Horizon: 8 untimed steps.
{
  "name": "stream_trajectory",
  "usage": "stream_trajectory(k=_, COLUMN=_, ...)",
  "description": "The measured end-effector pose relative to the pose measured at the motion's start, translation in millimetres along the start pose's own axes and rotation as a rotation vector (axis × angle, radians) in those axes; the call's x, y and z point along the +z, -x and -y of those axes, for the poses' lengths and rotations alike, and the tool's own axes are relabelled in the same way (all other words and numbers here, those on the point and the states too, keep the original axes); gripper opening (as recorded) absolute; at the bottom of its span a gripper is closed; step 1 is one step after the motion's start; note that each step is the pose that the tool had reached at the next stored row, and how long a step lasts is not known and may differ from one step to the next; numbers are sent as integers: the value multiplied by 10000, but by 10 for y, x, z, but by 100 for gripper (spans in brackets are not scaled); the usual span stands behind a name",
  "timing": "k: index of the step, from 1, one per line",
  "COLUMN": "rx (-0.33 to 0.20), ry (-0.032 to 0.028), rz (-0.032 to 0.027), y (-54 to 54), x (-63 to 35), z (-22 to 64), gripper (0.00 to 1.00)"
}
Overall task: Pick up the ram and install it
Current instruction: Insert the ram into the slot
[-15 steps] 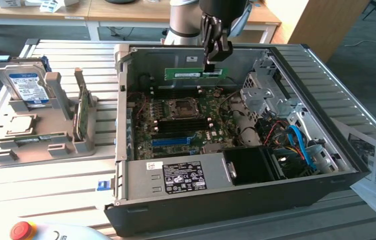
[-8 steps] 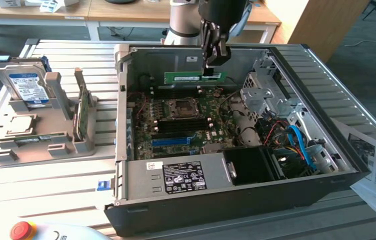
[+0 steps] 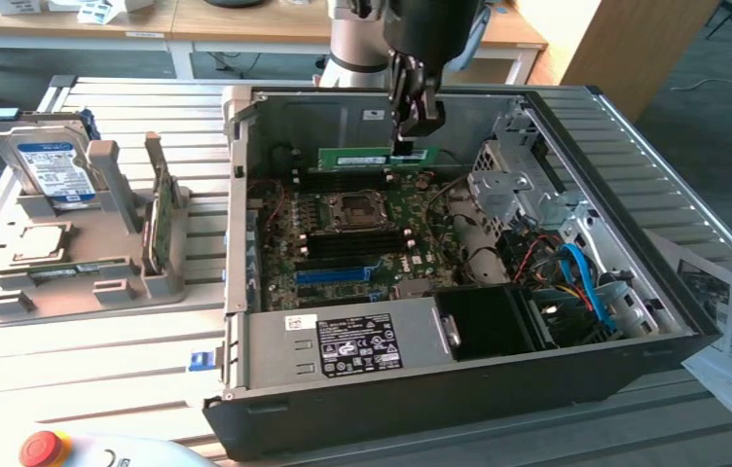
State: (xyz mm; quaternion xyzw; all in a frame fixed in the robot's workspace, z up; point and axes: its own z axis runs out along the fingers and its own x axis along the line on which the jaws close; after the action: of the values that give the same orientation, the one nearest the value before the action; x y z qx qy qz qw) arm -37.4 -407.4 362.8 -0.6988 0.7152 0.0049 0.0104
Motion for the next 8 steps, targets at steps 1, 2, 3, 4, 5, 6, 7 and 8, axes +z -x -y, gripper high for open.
stream_trajectory(k=1, rx=0, ry=0, rz=0, y=-1, x=14, z=-3, gripper=12)
stream_trajectory(k=2, rx=-1, ry=0, rz=0, y=-1, x=28, z=-5, gripper=12)
stream_trajectory(k=3, rx=0, ry=1, rz=-1, y=-1, x=42, z=-7, gripper=12)
stream_trajectory(k=4, rx=-1, ry=0, rz=0, y=-2, x=57, z=-10, gripper=12)
stream_trajectory(k=5, rx=-1, ry=1, rz=-1, y=-2, x=71, z=-12, gripper=12)
stream_trajectory(k=6, rx=-1, ry=1, rz=0, y=-2, x=87, z=-15, gripper=12)
stream_trajectory(k=7, rx=-1, ry=0, rz=0, y=-3, x=101, z=-16, gripper=12)
stream_trajectory(k=8, rx=-1, ry=1, rz=0, y=-3, x=115, z=-18, gripper=12)
